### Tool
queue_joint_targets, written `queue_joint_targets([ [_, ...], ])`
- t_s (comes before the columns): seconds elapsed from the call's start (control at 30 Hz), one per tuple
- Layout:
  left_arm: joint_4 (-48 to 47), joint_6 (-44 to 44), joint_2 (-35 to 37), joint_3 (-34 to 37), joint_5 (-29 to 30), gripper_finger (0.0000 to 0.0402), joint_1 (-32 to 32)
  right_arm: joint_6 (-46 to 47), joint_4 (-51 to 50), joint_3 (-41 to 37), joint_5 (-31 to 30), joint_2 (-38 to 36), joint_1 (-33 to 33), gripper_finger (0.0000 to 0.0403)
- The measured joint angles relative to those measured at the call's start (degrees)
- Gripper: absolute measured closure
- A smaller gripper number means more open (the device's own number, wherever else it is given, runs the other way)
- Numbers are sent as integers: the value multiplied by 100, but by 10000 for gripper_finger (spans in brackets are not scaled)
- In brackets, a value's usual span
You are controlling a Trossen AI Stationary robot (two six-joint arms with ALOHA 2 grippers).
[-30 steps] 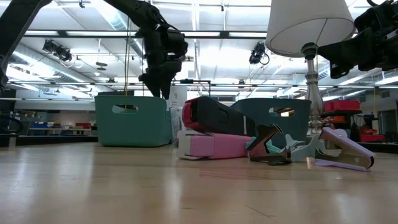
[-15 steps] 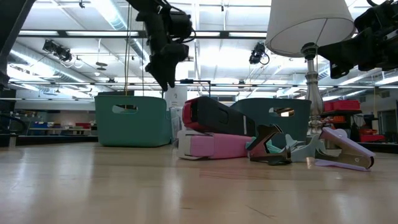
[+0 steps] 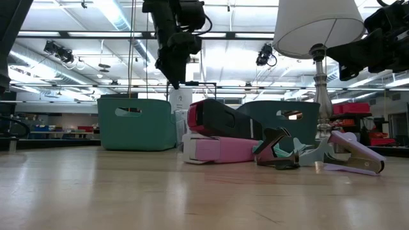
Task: Pick and place Stapler, Stapler remover, tape
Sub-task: Put the red stapler into the transparent bin
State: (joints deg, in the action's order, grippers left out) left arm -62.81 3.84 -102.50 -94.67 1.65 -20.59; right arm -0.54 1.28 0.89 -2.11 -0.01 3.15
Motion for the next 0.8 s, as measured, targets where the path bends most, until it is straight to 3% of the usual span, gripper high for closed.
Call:
queue_joint_targets([
  [0.8,120,1068,-1,0,-249,154,2037,0,0,1,0,0,-1,387],
])
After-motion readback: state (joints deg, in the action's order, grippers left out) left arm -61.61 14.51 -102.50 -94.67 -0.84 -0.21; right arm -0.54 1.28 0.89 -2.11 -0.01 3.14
